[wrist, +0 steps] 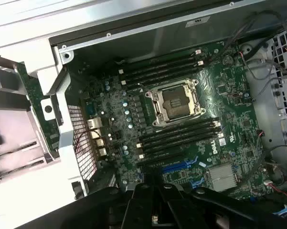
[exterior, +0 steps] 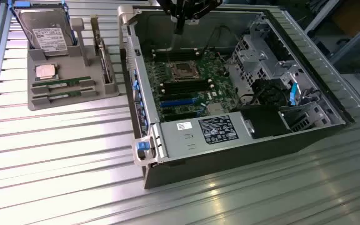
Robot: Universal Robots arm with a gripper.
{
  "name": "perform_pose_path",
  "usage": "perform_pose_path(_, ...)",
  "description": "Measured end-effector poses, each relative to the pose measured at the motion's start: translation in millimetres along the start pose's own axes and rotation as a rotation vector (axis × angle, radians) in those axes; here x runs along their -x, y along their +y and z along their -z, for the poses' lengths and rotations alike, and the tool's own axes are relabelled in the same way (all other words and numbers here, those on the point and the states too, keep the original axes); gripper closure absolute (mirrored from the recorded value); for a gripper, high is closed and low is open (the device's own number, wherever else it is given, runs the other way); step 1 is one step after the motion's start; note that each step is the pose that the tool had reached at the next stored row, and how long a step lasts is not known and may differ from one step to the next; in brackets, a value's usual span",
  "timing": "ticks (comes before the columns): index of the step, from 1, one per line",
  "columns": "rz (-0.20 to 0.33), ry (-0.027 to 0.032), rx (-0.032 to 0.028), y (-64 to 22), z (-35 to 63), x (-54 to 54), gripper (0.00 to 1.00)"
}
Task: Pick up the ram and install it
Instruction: 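Reach for the ram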
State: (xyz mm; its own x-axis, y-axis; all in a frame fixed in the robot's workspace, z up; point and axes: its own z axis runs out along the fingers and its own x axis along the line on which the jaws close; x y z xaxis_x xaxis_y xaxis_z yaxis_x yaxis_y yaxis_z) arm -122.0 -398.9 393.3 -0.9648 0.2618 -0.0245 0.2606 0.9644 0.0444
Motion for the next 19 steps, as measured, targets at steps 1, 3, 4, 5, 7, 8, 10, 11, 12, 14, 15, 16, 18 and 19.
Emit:
perform_pose_path(1, -0.003, -0.0001, -0.0001, -1.2, 0.2, -4.5, 0.89)
perform_pose_path(3, -0.003, -0.0002, -0.0001, -1.4, 0.2, -5.2, 0.89)
perform_pose_path(4, -0.003, -0.0002, 0.0000, -1.5, 0.2, -5.5, 0.89)
perform_pose_path(5, -0.003, -0.0002, 0.0000, -1.6, 0.2, -6.0, 0.89)
perform_pose_path(7, -0.003, -0.0002, -0.0001, -1.8, 0.2, -6.8, 0.89)
perform_pose_path(8, -0.003, -0.0001, -0.0001, -1.9, 0.3, -7.1, 0.89)
perform_pose_path(10, -0.003, -0.0001, -0.0001, -2.0, 0.3, -7.6, 0.89)
perform_pose_path(11, -0.003, -0.0001, -0.0001, -2.1, 0.3, -7.7, 0.89)
perform_pose_path(12, -0.003, -0.0001, -0.0001, -2.1, 0.3, -7.9, 0.89)
perform_pose_path(14, -0.003, -0.0001, -0.0001, -2.2, 0.3, -8.3, 0.89)
perform_pose_path(15, -0.003, -0.0001, -0.0001, -2.3, 0.3, -8.5, 0.89)
perform_pose_path(16, -0.003, -0.0002, 0.0000, -2.4, 0.3, -8.9, 0.89)
perform_pose_path(18, -0.003, -0.0001, -0.0001, -2.5, 0.3, -9.2, 0.89)
perform_pose_path(19, -0.003, -0.0001, 0.0000, -2.5, 0.3, -9.3, 0.89)
